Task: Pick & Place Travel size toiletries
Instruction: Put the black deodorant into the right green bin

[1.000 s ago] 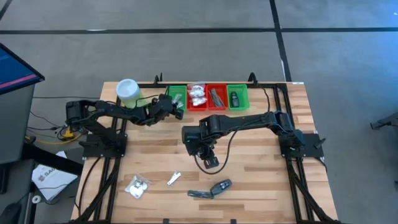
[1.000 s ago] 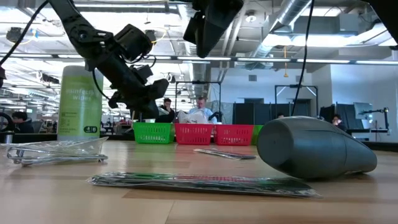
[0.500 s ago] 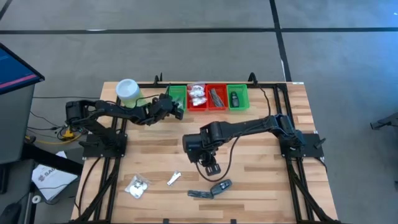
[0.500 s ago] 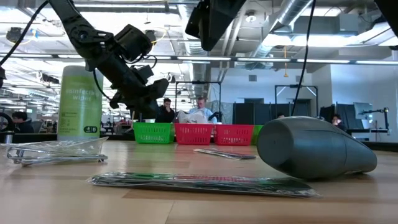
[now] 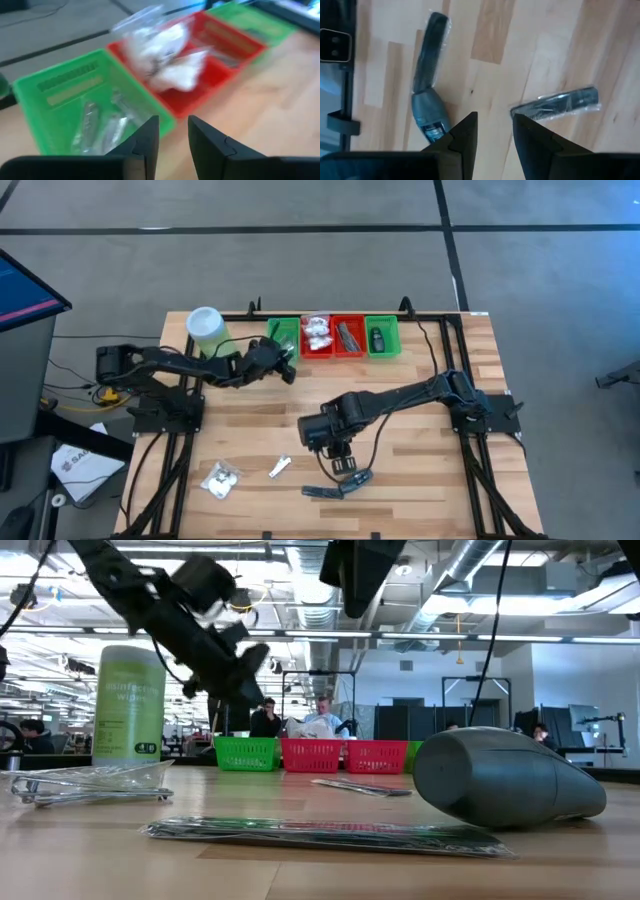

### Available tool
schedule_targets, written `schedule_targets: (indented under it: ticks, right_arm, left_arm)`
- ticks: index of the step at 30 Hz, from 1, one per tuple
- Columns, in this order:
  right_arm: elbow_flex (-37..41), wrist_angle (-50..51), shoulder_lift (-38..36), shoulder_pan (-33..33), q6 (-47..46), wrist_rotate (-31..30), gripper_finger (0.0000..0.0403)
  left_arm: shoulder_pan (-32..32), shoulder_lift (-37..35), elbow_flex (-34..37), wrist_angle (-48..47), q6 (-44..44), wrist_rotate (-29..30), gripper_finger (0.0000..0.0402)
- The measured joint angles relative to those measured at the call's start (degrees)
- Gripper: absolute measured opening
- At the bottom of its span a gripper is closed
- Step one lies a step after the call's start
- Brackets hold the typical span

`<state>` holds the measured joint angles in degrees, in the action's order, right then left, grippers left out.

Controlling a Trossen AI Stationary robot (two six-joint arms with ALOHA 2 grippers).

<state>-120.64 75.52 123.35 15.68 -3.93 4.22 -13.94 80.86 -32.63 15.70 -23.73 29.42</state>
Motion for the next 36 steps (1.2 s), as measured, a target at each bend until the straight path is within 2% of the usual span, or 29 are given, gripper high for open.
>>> schedule_targets:
  ticks: [9, 14, 18, 27, 32, 36]
  right_arm:
    - [0.21, -0.40, 0.32, 6.99, -8.65, -12.10, 0.0116]
    - [6.79, -8.13, 0.58, 11.16, -13.25, -12.90, 0.0116]
    - [9.12, -9.59, 0.66, 14.03, -17.54, -13.12, 0.0116]
    - [10.45, -11.23, 0.55, 19.76, -20.32, -13.37, 0.0116]
    - [13.43, -14.96, 0.67, 20.10, -20.25, -13.73, 0.0118]
    - [15.60, -14.72, 0.63, 19.30, -20.95, -13.77, 0.0141]
  left_arm:
    - [10.13, -15.41, 5.67, 0.07, 1.02, -0.01, 0.0097]
    - [15.94, -22.06, 8.58, 0.45, 0.92, -0.16, 0.0097]
    - [19.73, -25.34, 10.83, 0.07, 0.78, 0.12, 0.0097]
    - [23.93, -26.04, 12.93, 1.36, -2.20, 0.11, 0.0097]
    - [25.15, -25.70, 13.47, 2.03, -3.54, 0.10, 0.0097]
    - [26.10, -25.68, 13.75, 2.11, -3.99, 0.11, 0.0097]
